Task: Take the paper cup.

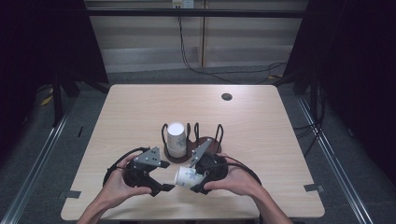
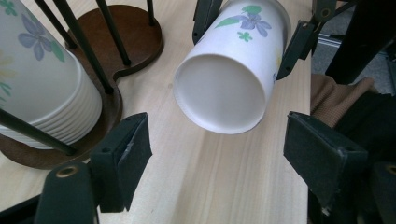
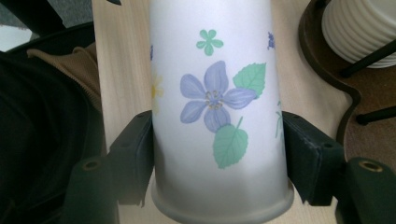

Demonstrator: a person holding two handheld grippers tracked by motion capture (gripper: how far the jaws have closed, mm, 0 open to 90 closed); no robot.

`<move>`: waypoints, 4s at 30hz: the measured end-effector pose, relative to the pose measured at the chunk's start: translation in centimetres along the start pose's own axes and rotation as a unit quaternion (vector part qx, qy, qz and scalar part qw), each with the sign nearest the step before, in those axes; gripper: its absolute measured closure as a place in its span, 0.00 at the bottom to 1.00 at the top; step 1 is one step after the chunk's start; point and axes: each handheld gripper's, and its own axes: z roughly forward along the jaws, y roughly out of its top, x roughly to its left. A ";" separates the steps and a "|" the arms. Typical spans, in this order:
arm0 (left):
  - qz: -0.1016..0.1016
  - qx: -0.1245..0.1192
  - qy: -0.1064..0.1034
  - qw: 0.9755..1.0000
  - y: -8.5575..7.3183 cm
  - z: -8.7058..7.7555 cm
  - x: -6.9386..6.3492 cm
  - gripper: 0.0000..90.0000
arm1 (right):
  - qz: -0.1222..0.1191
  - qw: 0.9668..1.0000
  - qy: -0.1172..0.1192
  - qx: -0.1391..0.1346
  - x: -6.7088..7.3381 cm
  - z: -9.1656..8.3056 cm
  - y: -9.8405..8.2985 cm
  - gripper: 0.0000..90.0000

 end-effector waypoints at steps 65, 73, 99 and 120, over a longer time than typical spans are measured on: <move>0.040 0.059 -0.067 0.995 0.1 2.1 -1.3 0.39 | -0.053 0.998 0.038 0.004 2.3 2.0 1.5 0.35; 0.038 0.038 -0.063 0.997 0.1 1.9 -1.5 0.41 | -0.048 0.998 0.042 -0.017 1.9 1.6 1.1 0.32; 0.006 -0.013 -0.041 0.999 -0.6 1.0 -1.0 0.41 | 0.004 0.987 -0.004 -0.163 0.3 -2.2 -1.6 0.15; -0.015 -0.094 -0.026 0.995 -1.5 0.9 -0.3 0.41 | 0.060 0.971 0.000 -0.232 0.0 -1.8 -5.3 0.15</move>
